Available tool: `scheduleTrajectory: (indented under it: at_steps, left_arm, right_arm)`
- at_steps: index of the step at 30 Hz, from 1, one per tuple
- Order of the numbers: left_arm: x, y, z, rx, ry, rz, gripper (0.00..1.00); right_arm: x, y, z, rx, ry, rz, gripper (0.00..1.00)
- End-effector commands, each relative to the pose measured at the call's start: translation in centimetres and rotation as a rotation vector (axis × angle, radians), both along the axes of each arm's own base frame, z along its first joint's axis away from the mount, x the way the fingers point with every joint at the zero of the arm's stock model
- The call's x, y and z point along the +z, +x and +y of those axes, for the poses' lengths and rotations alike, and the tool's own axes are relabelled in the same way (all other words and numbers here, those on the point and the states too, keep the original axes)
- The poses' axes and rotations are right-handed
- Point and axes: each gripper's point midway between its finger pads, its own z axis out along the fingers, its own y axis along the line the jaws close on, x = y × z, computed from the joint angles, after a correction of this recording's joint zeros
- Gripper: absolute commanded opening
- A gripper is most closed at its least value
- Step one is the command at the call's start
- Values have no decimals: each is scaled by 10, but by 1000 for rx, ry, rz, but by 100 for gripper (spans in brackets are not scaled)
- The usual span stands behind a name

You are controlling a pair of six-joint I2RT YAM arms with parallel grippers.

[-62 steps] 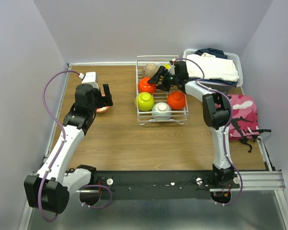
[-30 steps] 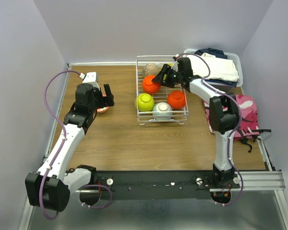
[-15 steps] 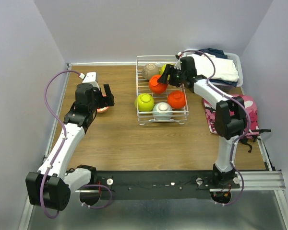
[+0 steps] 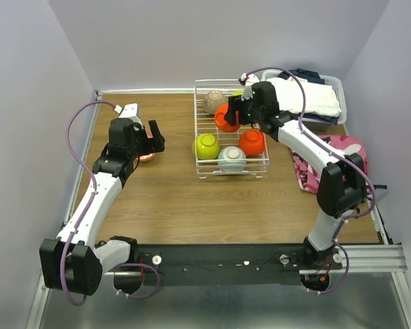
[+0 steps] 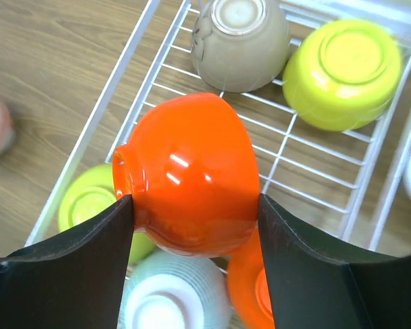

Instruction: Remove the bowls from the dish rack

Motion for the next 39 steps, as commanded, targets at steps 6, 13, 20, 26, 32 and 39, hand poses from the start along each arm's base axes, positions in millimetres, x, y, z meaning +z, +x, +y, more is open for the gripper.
scheduleTrajectory:
  at_steps: [6,13,20,26,32,39]
  left_arm:
    - [0,-1,-11,-35,-101,50,99]
    - [-3,0,-8,-19,-111,79,99]
    - [3,-2,-5,18,-134,71,99]
    - [3,-14,-10,33,-189,153,99]
    - [2,-32,-14,18,-214,206,99]
    - [-4,-62,-24,-29,-259,301,99]
  right_arm:
    - [57,-48,17,90,-372,-352,33]
    - [80,-86,31,101,-510,-532,33]
    - [84,-127,51,76,-688,-739,33]
    - [70,-156,69,95,-848,-866,33]
    - [55,-185,94,161,-949,-990,33]
    - [38,-208,116,235,-1024,-1105,33]
